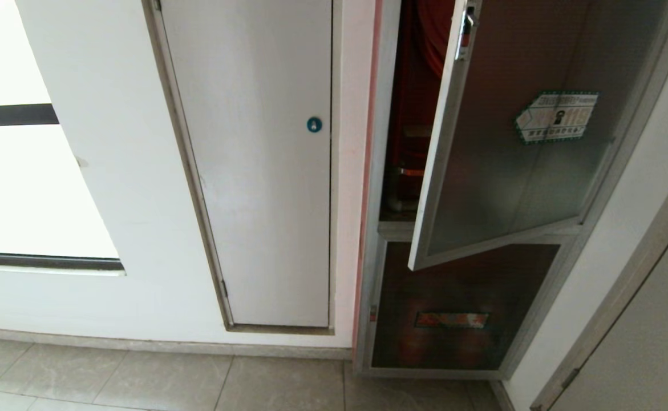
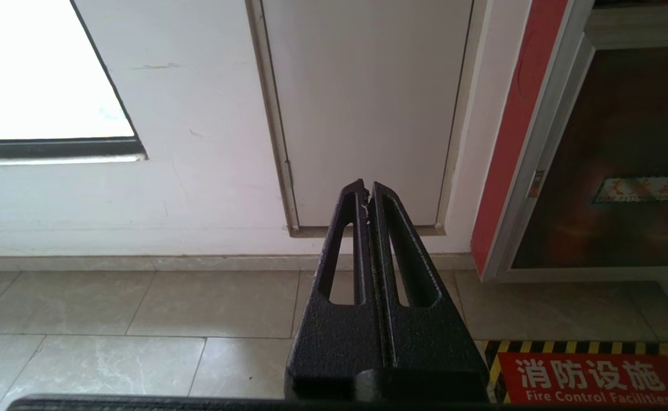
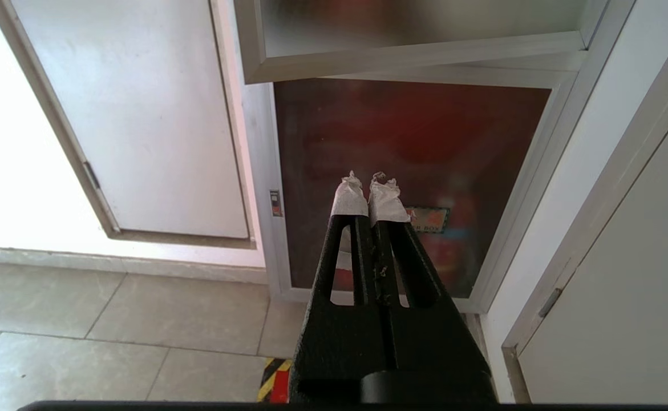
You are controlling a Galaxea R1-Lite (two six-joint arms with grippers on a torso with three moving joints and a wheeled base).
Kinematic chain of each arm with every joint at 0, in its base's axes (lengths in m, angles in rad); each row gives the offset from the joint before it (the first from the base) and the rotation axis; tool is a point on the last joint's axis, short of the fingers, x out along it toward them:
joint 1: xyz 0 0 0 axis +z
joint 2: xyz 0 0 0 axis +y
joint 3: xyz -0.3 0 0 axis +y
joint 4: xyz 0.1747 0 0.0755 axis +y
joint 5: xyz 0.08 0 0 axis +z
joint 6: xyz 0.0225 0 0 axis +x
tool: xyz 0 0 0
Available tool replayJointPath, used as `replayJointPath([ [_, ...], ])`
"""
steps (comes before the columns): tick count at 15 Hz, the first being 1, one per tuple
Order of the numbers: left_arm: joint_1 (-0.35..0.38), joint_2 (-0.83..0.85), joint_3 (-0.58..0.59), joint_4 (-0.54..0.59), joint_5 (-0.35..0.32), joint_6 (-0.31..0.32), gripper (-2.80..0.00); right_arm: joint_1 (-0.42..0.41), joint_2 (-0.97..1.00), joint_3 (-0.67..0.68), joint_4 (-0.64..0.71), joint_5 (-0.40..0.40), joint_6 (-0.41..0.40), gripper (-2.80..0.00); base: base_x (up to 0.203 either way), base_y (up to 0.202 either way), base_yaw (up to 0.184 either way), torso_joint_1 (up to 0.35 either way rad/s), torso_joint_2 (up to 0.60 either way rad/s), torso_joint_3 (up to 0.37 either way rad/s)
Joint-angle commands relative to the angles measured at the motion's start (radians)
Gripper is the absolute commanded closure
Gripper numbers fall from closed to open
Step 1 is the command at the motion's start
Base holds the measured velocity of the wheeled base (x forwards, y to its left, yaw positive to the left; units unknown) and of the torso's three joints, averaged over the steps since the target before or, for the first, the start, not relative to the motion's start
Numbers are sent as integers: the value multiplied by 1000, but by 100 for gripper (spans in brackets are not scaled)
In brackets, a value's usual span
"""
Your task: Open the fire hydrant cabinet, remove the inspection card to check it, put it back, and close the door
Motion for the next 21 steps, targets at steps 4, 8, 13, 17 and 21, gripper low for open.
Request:
replayJointPath([
  [4, 0, 0, 0, 0, 0, -5, 0, 0, 1, 5, 0, 1, 0, 0, 55, 0, 0, 0, -4, 0],
  [8, 0, 0, 0, 0, 0, -5, 0, 0, 1, 5, 0, 0, 0, 0, 198, 0, -1, 14, 2, 2],
  [13, 0, 0, 0, 0, 0, -4, 0, 0, 1, 5, 0, -1, 0, 0, 196, 0, -1, 3, 3, 3],
  [17, 0, 0, 0, 0, 0, -4, 0, 0, 1, 5, 0, 1, 0, 0, 194, 0, 0, -1, 0, 0],
  [21, -1, 0, 0, 0, 0, -5, 0, 0, 1, 5, 0, 1, 0, 0, 198, 0, 0, 3, 3, 0],
])
